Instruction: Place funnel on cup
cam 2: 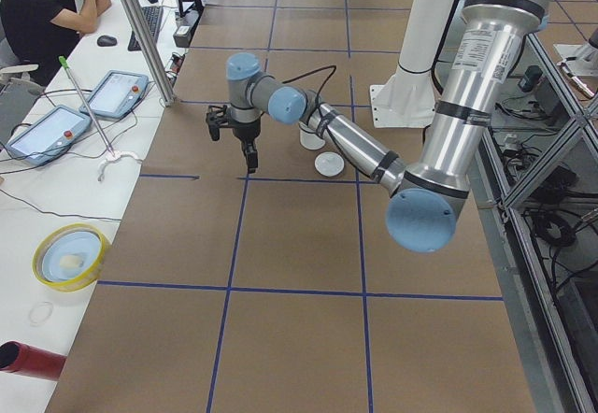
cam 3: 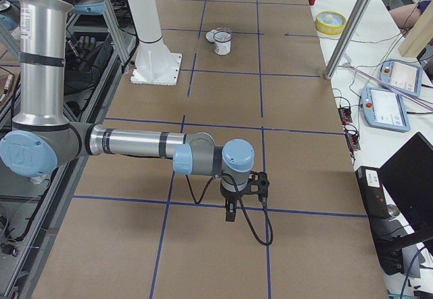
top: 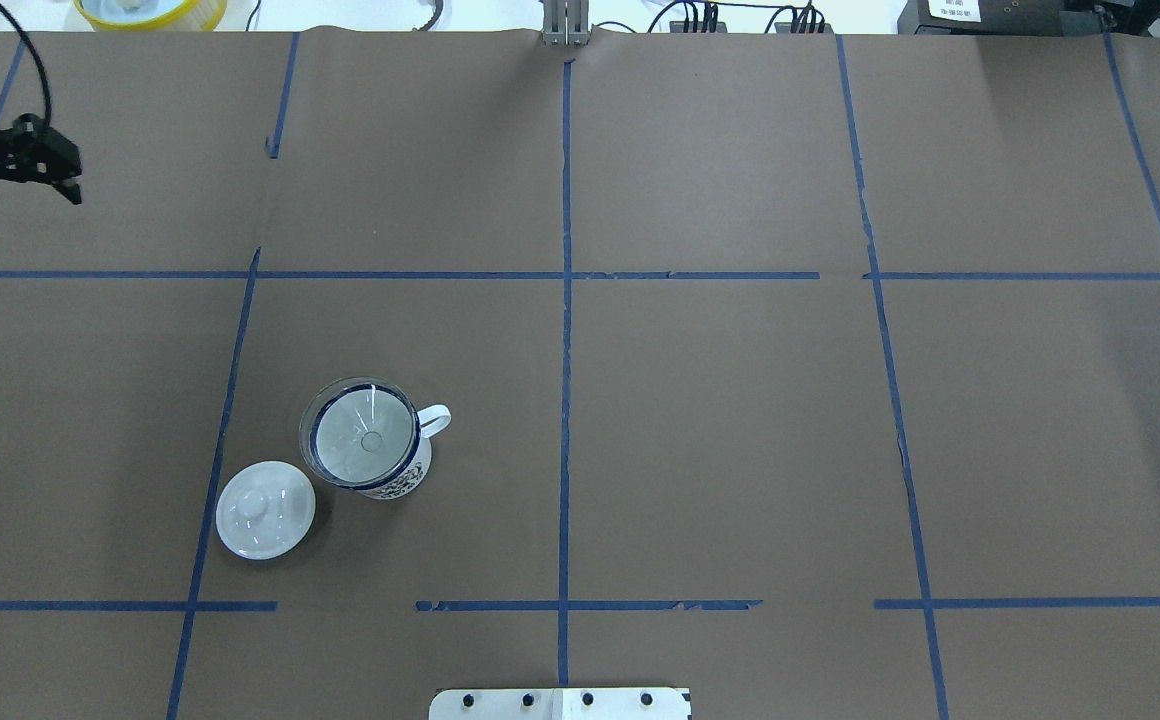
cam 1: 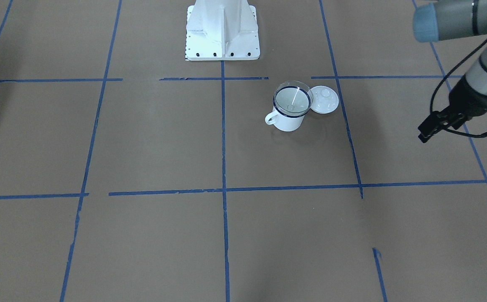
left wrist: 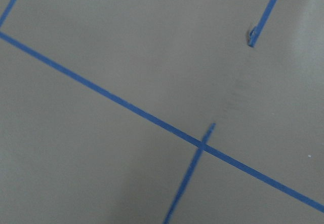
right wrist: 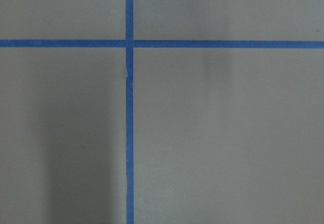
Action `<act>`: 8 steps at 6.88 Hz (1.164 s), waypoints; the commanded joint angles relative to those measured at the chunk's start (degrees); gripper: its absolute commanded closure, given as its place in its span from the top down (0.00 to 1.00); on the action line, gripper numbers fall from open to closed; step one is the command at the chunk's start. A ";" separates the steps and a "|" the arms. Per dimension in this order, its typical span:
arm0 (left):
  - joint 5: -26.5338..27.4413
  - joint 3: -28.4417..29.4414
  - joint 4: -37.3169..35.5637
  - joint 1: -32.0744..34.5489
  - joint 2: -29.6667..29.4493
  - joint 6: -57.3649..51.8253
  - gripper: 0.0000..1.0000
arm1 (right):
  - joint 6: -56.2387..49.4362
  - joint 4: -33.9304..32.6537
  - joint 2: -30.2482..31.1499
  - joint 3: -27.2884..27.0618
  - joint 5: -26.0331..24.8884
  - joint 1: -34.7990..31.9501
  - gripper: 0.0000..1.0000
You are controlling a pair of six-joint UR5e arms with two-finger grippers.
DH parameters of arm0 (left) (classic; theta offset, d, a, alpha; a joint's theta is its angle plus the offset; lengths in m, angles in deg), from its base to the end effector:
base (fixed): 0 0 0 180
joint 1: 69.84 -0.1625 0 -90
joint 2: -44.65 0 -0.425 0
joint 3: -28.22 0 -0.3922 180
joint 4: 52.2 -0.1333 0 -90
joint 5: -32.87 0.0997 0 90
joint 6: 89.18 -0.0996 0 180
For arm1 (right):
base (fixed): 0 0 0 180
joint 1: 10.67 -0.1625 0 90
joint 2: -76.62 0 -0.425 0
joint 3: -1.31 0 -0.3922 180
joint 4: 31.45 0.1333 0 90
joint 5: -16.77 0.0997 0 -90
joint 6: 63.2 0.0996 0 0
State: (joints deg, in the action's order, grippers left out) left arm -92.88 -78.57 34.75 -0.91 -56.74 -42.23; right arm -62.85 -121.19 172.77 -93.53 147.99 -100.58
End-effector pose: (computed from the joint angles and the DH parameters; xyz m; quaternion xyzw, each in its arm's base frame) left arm 0.1292 -0.5442 0.4248 0.0041 0.3642 -0.1429 0.9203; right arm 0.0670 -0.4450 0.6708 -0.0099 -0.3520 0.0053 0.9359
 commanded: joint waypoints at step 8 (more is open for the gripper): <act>-10.00 21.10 2.89 29.07 9.45 -53.19 1.00 | 0.00 0.00 0.00 0.01 0.00 0.00 1.00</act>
State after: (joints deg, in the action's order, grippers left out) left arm -99.52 -57.13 40.42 28.06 -46.29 -95.57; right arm -62.85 -121.19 172.77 -93.54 147.99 -100.58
